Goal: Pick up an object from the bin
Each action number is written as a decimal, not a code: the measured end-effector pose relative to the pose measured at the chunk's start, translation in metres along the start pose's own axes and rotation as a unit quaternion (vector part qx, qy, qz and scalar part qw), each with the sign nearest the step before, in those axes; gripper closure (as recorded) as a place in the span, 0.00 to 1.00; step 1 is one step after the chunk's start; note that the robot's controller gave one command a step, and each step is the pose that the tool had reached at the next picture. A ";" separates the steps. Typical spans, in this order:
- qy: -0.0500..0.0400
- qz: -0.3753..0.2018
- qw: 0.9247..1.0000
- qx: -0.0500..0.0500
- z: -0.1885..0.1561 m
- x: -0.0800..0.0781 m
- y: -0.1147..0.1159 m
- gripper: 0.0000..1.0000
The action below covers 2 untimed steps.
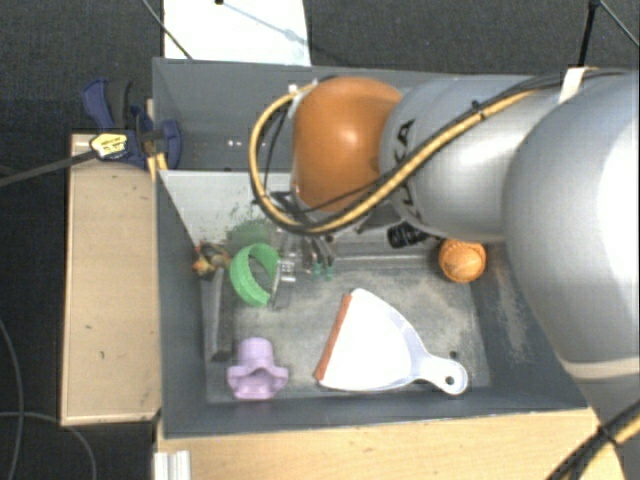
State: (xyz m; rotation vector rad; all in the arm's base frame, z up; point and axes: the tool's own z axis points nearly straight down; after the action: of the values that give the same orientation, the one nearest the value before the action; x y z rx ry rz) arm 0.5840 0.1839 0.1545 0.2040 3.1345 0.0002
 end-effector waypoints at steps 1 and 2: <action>-0.001 0.096 0.995 -0.001 0.013 0.000 -0.009 0.00; 0.002 0.041 0.999 0.001 0.089 0.005 0.015 0.00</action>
Offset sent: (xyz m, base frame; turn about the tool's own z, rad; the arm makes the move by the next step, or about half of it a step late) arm -0.0021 0.0149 -0.0845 0.0854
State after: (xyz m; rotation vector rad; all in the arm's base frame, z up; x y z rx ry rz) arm 0.5807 0.1994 0.0659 0.3329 3.1277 -0.0020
